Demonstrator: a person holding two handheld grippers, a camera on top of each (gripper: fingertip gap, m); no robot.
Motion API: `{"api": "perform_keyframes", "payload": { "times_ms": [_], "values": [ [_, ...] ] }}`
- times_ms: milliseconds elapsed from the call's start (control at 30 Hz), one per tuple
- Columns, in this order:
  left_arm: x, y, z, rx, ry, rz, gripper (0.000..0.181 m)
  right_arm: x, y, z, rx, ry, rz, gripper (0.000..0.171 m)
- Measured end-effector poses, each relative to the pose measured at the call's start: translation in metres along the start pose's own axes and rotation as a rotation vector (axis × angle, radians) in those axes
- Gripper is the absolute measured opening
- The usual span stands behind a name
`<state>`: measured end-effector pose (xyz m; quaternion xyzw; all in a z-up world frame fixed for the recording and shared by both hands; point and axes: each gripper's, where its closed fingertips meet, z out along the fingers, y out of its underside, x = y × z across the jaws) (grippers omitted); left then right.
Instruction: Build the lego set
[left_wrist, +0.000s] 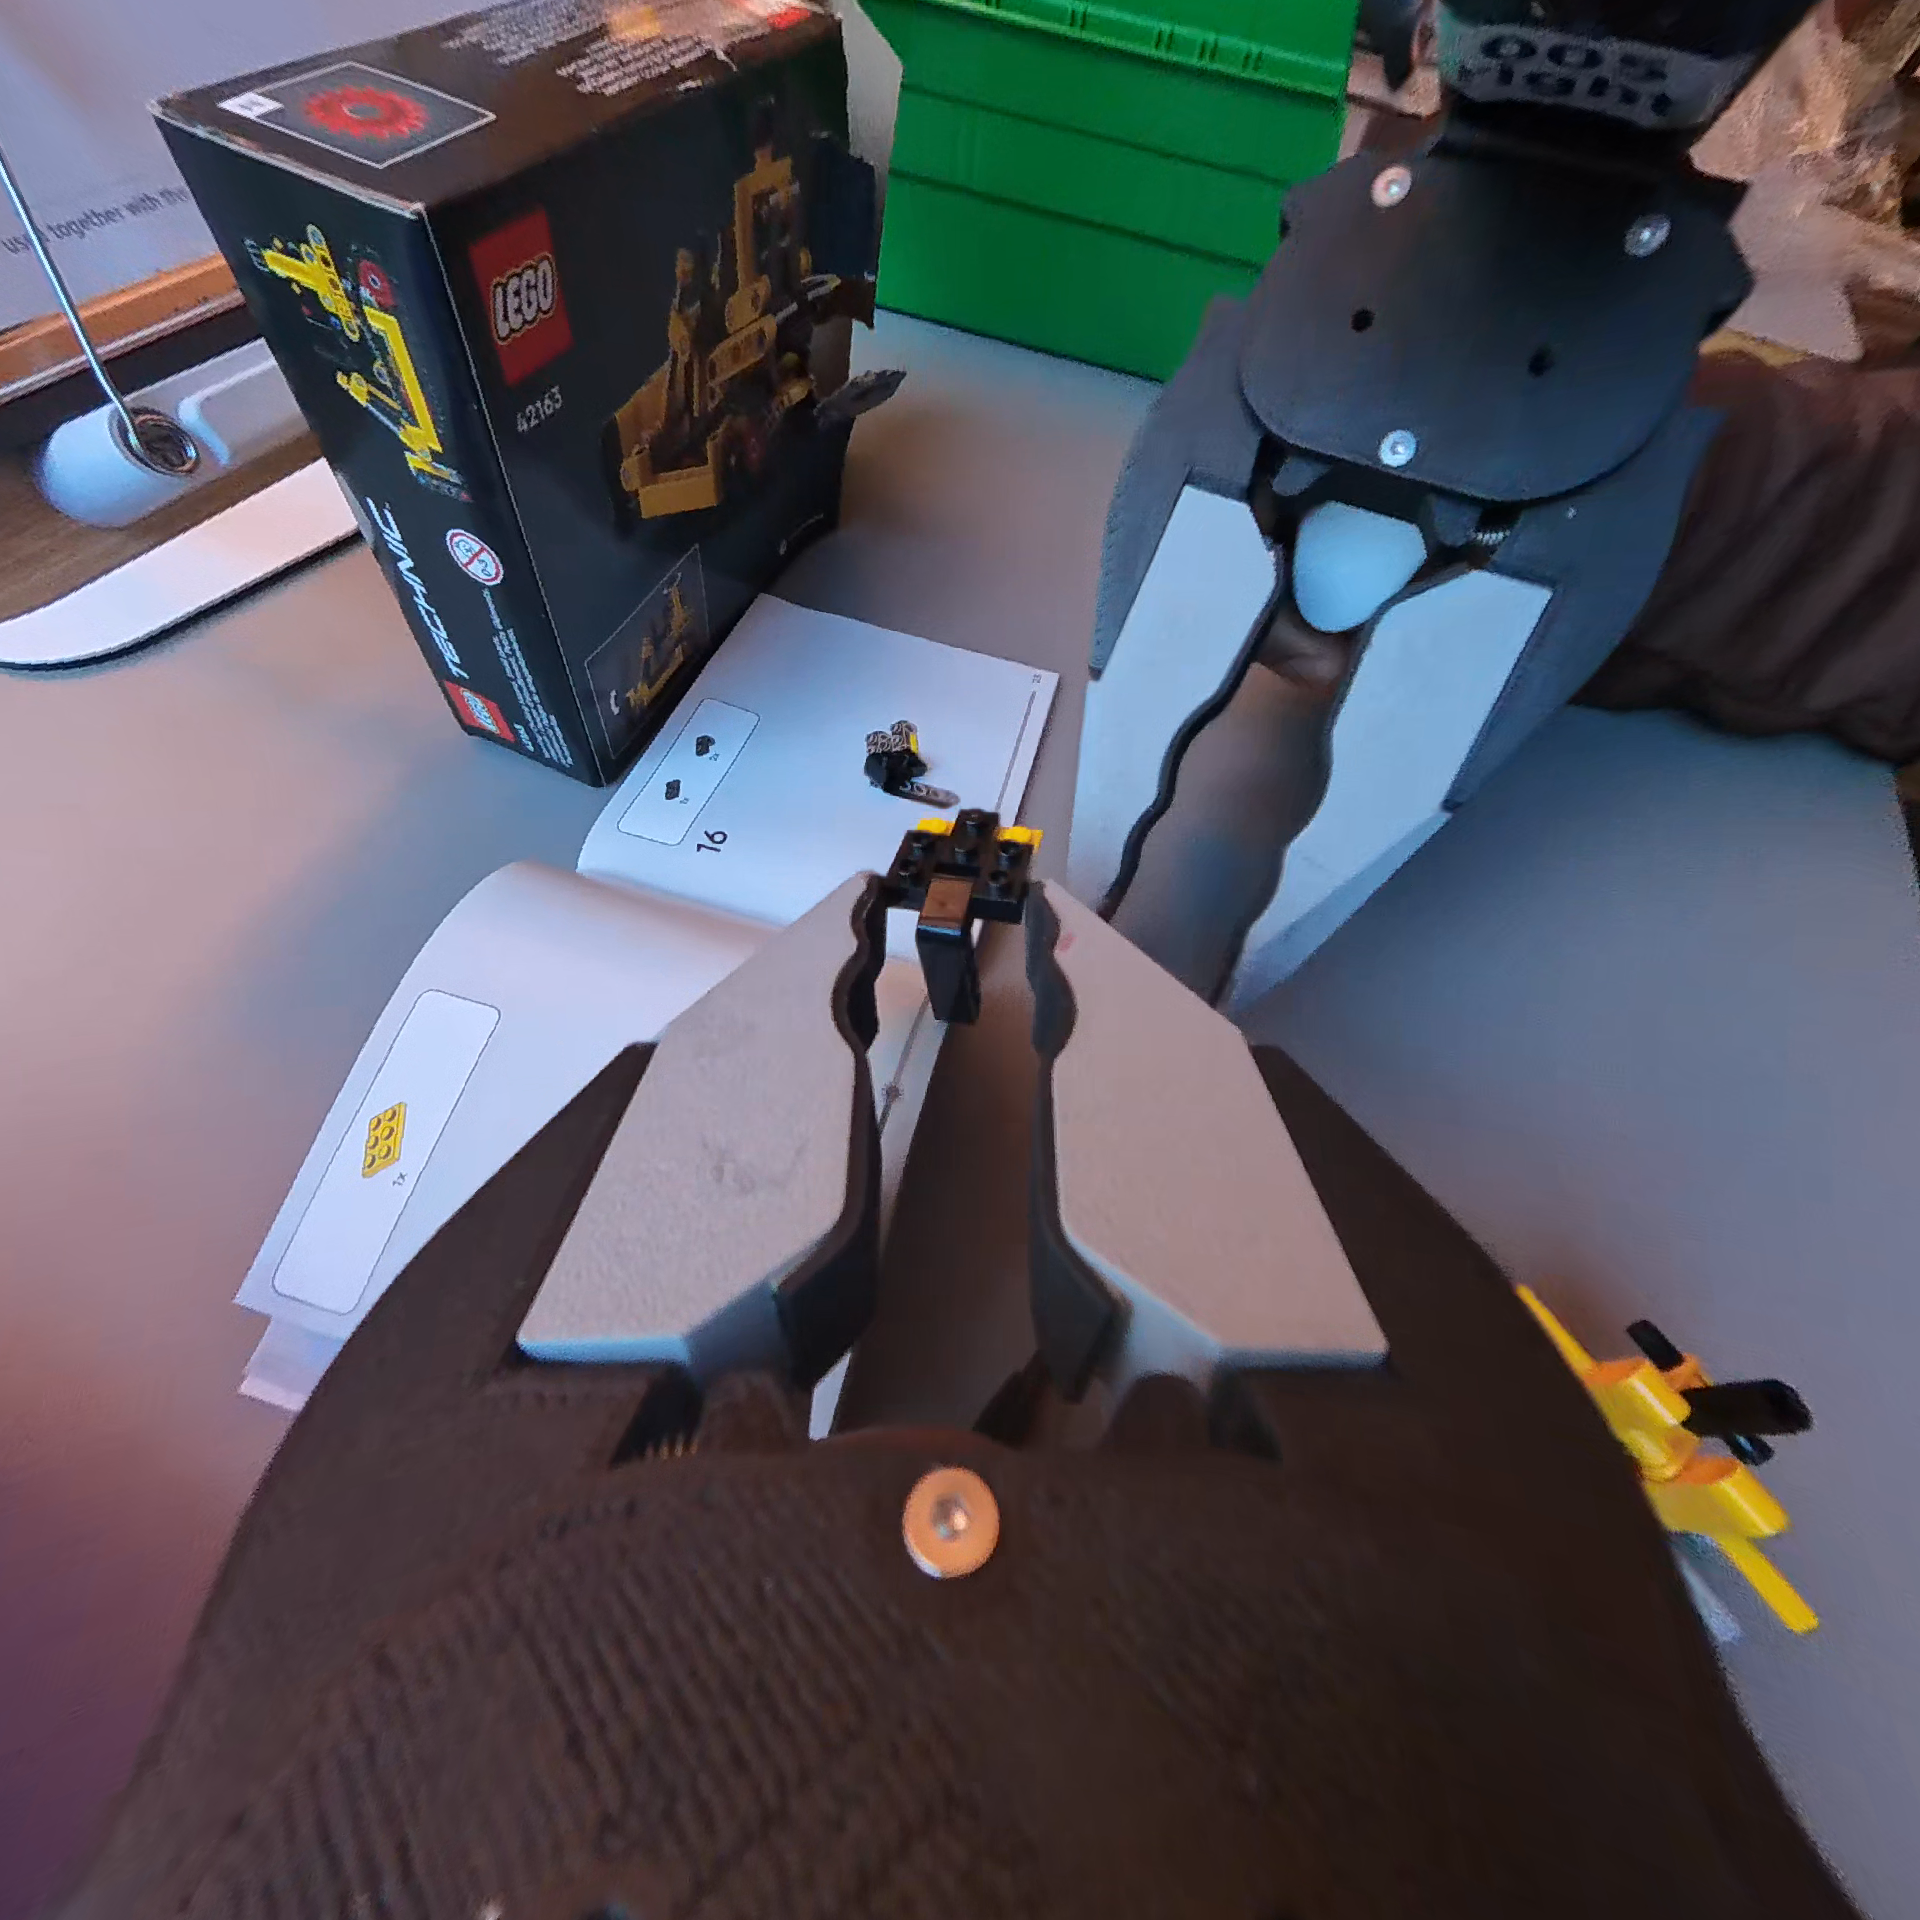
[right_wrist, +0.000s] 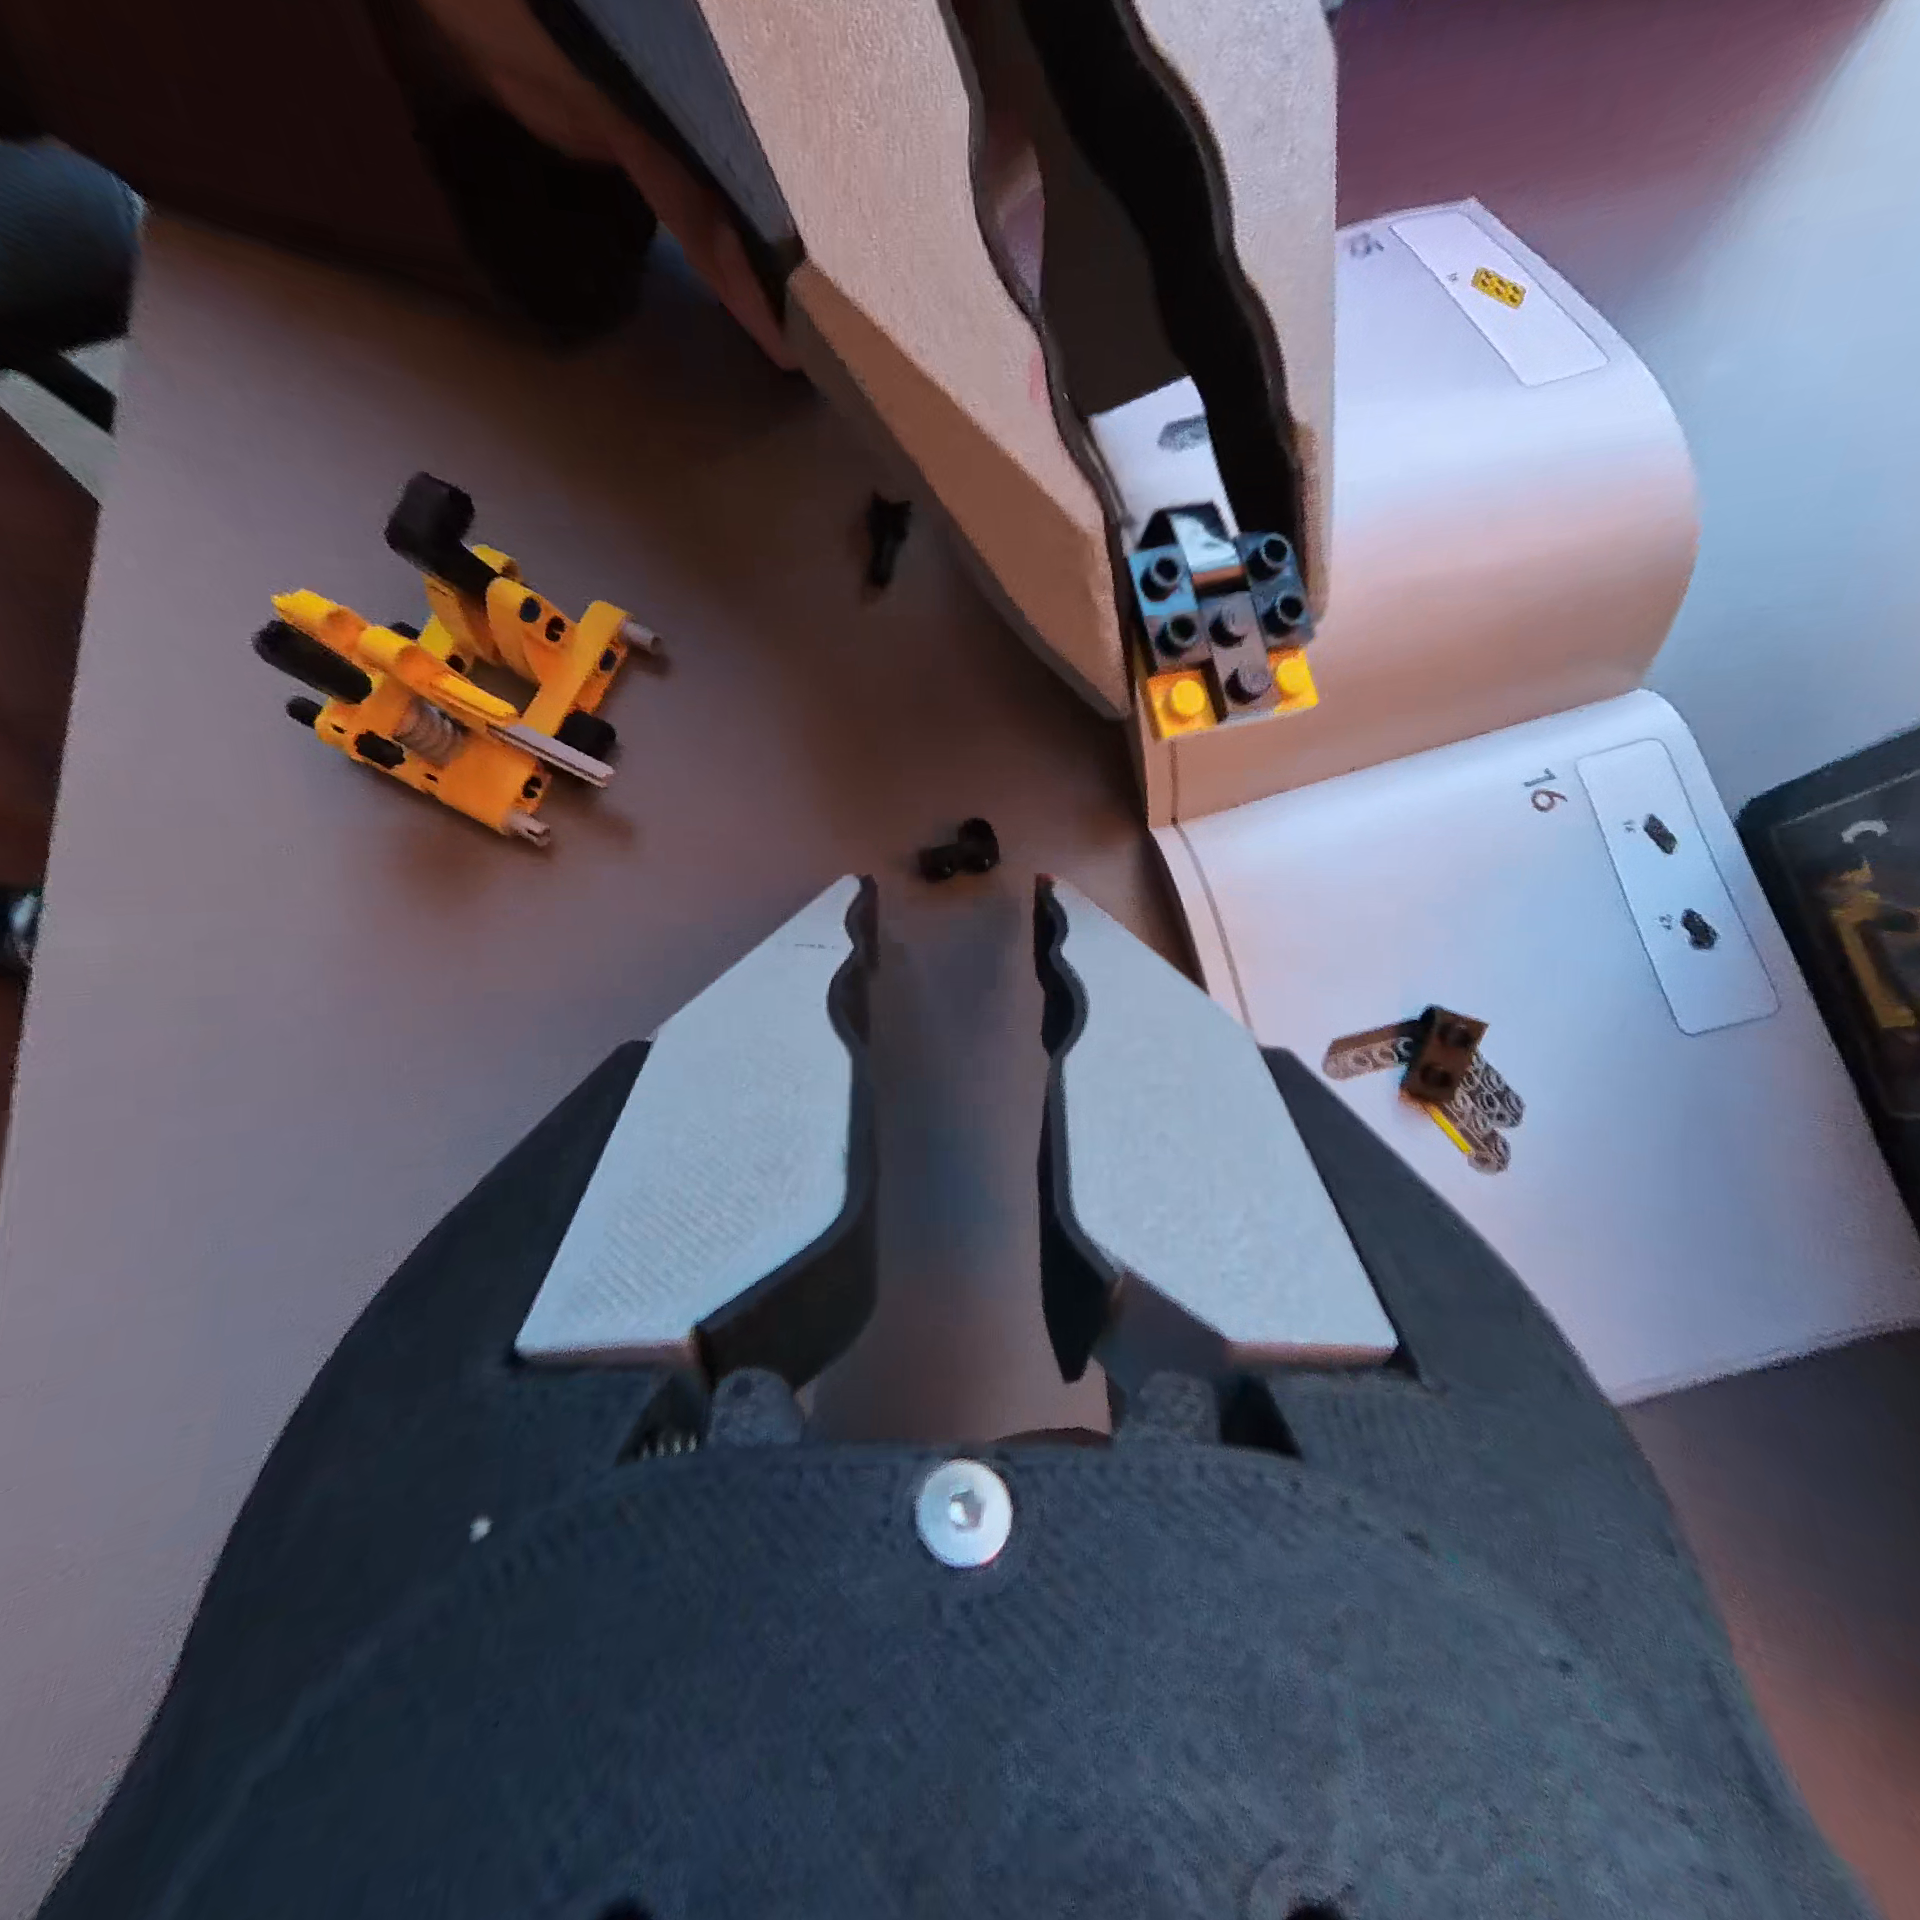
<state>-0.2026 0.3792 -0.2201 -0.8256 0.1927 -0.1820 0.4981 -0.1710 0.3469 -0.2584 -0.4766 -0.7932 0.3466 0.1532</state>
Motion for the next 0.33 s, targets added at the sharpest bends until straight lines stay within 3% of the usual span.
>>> {"api": "perform_keyframes", "payload": {
  "times_ms": [33,133,233,333],
  "values": [
    [-0.001,0.001,0.0,-0.007,-0.004,0.007,0.024,-0.002,-0.003,0.001,0.018,-0.026,0.007,0.031],
    [-0.001,0.004,0.0,-0.027,0.001,0.011,0.024,-0.005,-0.003,0.008,0.024,-0.039,-0.004,0.032],
    [-0.001,0.009,0.0,-0.061,0.001,0.038,0.024,-0.001,-0.002,0.013,0.016,0.009,-0.032,0.014],
    [-0.001,0.014,0.001,-0.103,-0.016,0.121,0.024,-0.002,0.001,0.011,0.009,0.003,-0.03,0.013]
  ]
}}
